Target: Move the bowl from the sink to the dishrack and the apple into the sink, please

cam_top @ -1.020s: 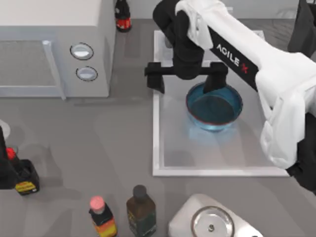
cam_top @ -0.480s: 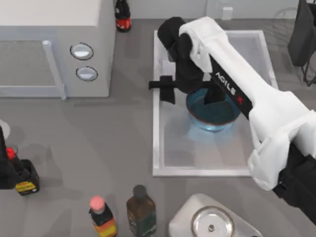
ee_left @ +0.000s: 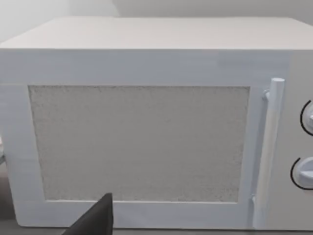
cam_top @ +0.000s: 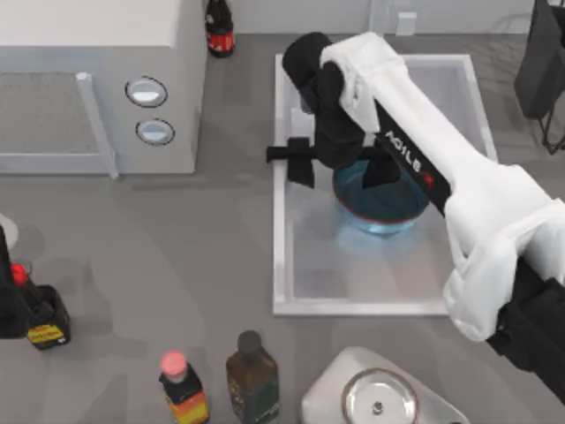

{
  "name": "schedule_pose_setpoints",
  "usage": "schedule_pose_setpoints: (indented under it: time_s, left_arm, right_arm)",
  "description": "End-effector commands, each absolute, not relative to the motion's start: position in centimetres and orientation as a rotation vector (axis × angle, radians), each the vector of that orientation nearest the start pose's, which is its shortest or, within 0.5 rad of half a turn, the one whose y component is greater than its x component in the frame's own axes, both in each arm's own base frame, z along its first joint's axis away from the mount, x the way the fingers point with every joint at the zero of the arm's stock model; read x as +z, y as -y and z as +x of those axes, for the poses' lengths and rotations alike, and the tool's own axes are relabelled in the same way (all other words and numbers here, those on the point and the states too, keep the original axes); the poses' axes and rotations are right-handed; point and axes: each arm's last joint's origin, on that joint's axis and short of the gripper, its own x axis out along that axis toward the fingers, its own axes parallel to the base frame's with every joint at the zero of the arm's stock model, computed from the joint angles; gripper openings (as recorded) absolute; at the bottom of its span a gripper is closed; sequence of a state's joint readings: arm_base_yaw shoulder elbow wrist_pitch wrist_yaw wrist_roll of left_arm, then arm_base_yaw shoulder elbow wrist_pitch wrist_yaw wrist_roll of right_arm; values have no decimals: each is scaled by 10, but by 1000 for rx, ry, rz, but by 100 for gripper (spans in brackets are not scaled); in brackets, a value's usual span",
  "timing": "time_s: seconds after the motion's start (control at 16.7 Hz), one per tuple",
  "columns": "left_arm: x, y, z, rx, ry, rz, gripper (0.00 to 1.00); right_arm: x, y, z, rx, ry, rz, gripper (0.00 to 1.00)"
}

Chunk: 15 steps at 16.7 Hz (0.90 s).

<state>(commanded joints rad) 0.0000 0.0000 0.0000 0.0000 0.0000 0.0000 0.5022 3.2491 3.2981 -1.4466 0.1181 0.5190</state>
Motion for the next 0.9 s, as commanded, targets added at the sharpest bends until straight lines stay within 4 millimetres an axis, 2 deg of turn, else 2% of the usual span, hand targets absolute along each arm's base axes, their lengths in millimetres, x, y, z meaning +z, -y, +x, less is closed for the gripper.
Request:
schedule_pose_setpoints:
  time_s: [0.6, 0.9]
  left_arm:
    - [160, 1, 106, 0, 0, 0, 100]
    - [160, 1, 106, 0, 0, 0, 100]
  right_arm:
    - [47, -268, 477, -9, -1371, 7, 2]
    - [47, -268, 477, -9, -1371, 7, 0]
